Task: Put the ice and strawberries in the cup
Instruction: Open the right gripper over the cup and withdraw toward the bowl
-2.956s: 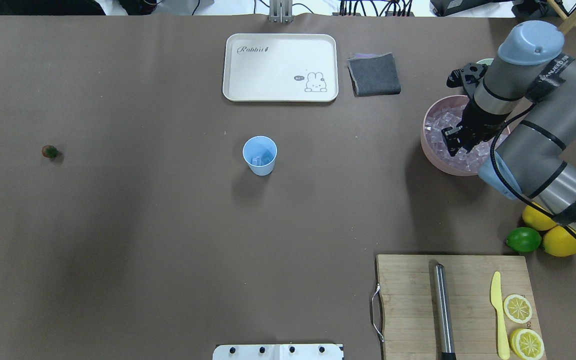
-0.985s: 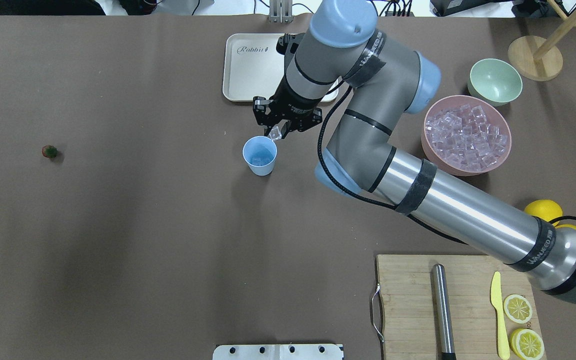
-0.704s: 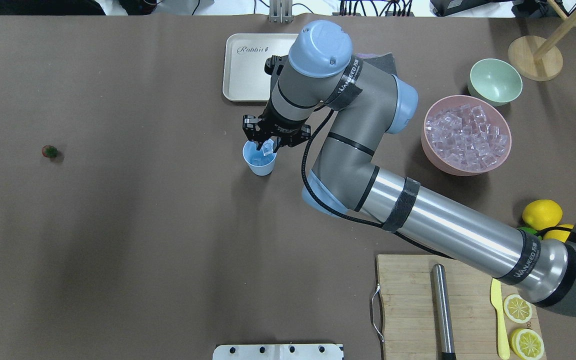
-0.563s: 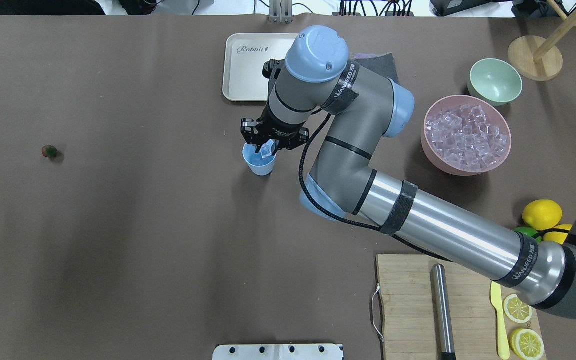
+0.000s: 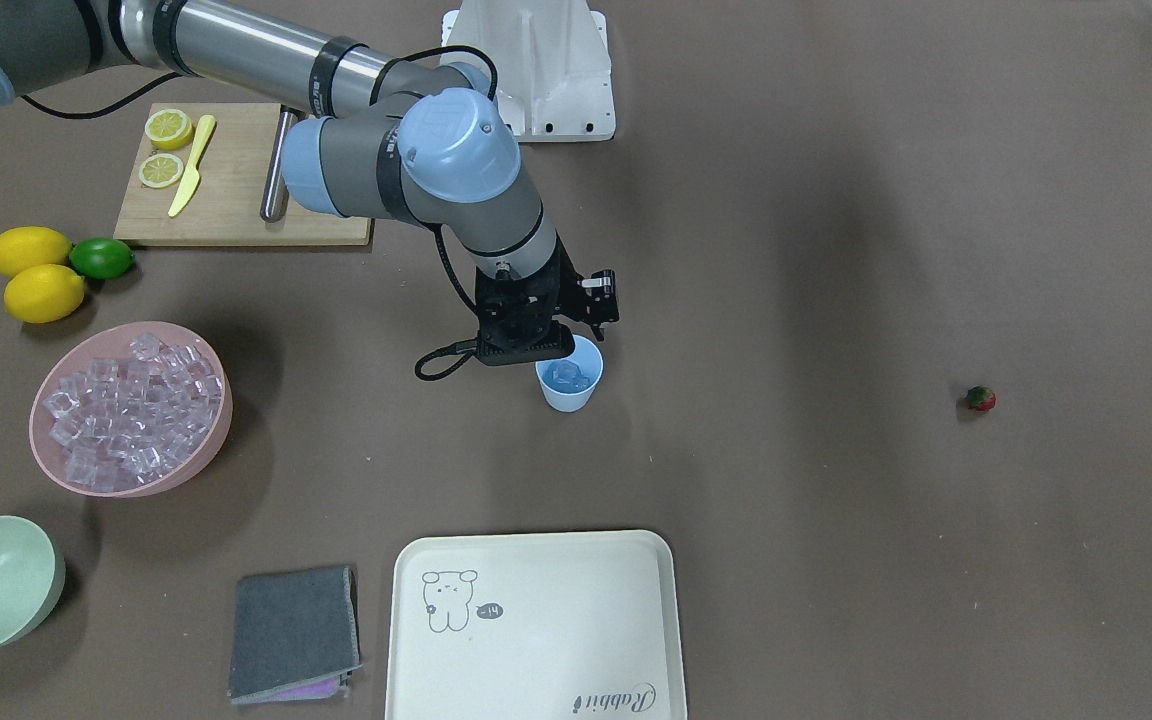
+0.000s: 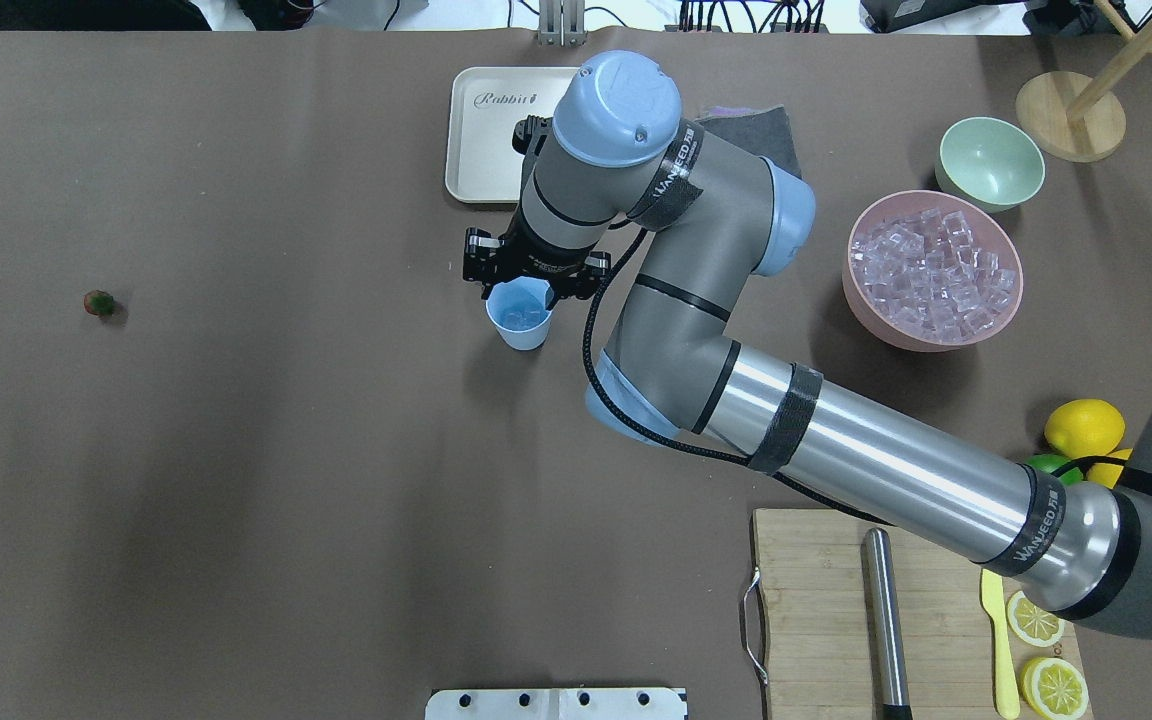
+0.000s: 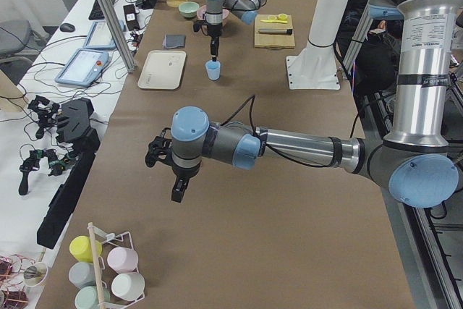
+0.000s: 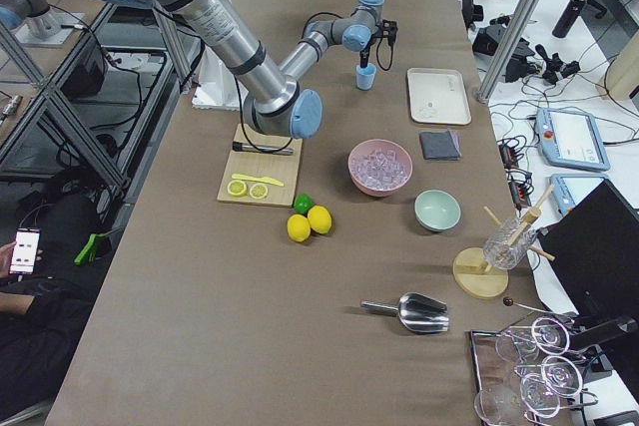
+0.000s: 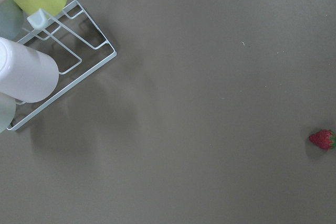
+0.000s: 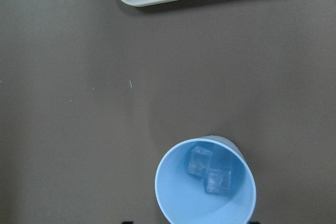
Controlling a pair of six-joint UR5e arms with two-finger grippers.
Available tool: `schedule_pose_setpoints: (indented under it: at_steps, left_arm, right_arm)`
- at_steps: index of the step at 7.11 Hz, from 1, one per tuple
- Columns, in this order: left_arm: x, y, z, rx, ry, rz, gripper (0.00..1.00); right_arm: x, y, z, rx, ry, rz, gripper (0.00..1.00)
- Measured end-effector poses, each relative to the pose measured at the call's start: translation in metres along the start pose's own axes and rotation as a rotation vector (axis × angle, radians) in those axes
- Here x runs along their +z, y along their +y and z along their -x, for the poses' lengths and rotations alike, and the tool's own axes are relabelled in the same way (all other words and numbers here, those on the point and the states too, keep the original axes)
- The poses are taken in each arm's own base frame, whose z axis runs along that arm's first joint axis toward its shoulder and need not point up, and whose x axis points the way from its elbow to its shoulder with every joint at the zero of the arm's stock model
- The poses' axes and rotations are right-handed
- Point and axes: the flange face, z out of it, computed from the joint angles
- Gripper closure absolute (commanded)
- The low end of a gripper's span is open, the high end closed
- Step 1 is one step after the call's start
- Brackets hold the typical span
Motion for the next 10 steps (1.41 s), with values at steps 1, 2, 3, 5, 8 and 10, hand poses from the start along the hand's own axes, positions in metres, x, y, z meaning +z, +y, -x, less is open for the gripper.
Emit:
schedule_pose_setpoints:
  at_steps: [1,2,3,5,8,10]
  left_arm:
    - [-0.004,-0.003,-0.004,0.008,0.000,-0.009,0.02]
    - [-0.013,-0.009,-0.015,0.031,0.002,-0.026,0.02]
    - [-0.018,-0.016,-0.033,0.069,0.005,-0.040,0.02]
    - [-0.002,-0.027,-0.067,0.108,0.024,-0.018,0.02]
    - [0.036,-0.021,-0.119,-0.073,0.108,-0.088,0.02]
    - [0.080,-0.005,-0.175,-0.132,0.147,-0.114,0.02]
  right_arm:
    - [-0.009,-0.009,-0.002,0.011,-0.004,-0.012,0.01]
    - [-0.022,-0.020,-0.008,0.020,-0.012,-0.020,0.01]
    - [-0.039,-0.031,-0.025,0.031,-0.024,-0.020,0.01]
    - [-0.091,-0.049,-0.101,0.043,-0.054,-0.014,0.01]
    - [-0.154,-0.083,-0.234,-0.023,-0.040,-0.035,0.01]
    - [-0.161,-0.088,-0.289,-0.048,-0.006,-0.047,0.01]
